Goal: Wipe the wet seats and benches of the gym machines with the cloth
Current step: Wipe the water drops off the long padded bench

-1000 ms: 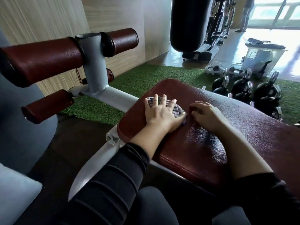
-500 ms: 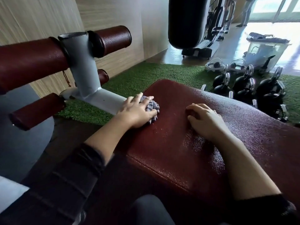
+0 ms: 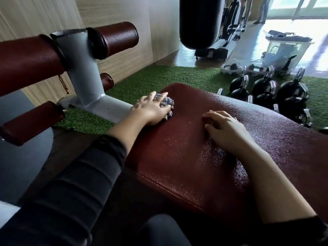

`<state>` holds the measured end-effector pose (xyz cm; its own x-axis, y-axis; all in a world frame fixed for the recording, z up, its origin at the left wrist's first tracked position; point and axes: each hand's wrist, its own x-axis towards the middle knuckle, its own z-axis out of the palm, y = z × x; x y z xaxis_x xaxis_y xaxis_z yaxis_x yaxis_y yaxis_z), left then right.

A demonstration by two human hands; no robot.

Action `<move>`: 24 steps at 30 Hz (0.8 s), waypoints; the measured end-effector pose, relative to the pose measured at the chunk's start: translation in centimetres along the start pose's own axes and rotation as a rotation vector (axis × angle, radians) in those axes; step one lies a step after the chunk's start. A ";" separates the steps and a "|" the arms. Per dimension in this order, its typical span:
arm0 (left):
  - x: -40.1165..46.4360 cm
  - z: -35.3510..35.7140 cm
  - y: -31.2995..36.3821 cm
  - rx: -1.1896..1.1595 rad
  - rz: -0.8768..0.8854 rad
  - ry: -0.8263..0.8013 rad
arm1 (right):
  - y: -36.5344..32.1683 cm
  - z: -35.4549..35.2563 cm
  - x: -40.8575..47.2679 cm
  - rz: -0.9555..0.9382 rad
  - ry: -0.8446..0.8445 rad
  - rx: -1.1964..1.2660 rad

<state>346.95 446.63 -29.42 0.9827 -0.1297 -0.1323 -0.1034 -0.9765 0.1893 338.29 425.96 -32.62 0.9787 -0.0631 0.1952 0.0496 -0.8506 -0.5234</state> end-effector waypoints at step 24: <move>-7.7 -0.3 -2.7 -0.183 0.104 0.166 | -0.4 -0.1 0.0 0.003 0.047 -0.058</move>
<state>339.75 450.36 -28.64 0.9815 -0.1832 0.0553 -0.1906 -0.9098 0.3686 338.26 426.26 -32.32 0.9683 -0.0892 0.2333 0.0336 -0.8790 -0.4757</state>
